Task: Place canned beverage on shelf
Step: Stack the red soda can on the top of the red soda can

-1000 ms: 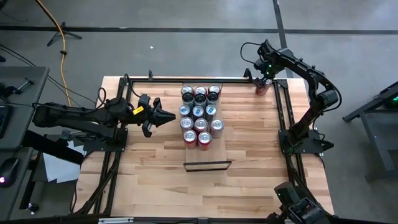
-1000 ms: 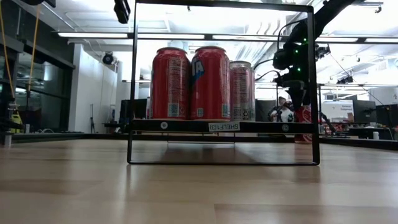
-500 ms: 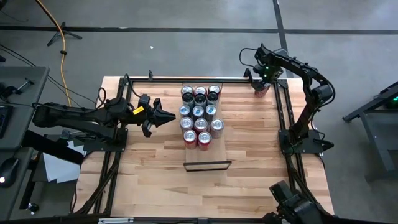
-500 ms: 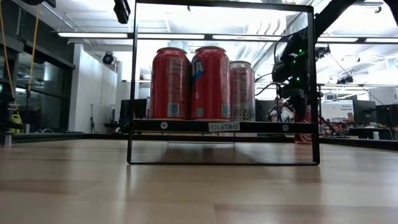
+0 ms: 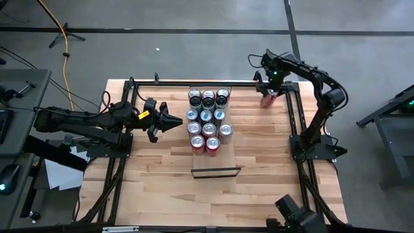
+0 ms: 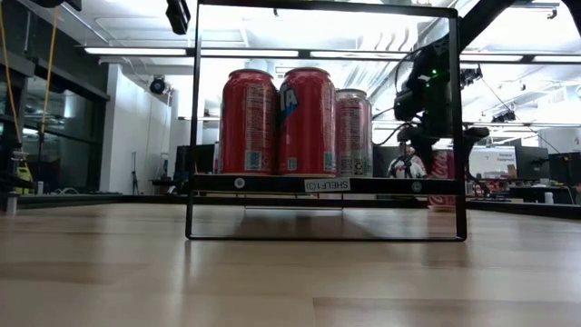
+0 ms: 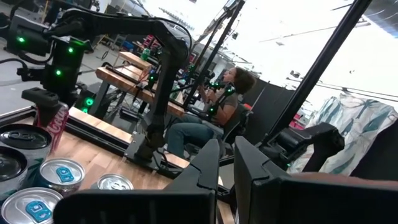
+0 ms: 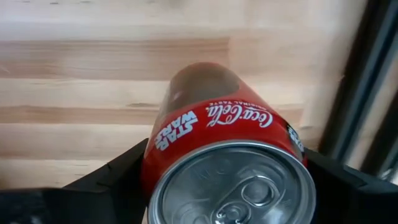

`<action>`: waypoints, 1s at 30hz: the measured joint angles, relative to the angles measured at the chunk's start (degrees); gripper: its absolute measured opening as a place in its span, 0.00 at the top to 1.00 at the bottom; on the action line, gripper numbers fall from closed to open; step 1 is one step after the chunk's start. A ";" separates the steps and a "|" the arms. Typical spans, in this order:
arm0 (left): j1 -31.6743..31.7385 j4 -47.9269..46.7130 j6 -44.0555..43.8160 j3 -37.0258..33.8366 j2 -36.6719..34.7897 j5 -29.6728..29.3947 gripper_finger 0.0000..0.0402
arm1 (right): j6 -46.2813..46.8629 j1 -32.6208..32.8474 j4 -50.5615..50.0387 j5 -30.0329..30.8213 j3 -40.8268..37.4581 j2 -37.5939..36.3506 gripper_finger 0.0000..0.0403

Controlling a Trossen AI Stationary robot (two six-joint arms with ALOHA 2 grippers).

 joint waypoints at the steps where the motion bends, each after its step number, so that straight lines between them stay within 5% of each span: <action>1: 0.00 0.00 0.06 0.00 0.00 0.00 1.00 | 2.08 0.94 0.02 -0.02 0.00 0.00 0.25; 15: 0.00 -0.02 2.22 0.00 0.00 1.41 1.00 | 13.30 12.56 1.53 2.94 0.00 -0.04 0.25; 21: -0.02 -0.02 1.09 -0.02 0.00 3.81 1.00 | 28.04 14.92 1.62 3.44 0.00 -0.13 0.25; 30: 0.00 -0.02 0.98 -0.02 0.00 3.89 1.00 | 21.04 17.12 3.60 7.58 0.00 -0.13 0.24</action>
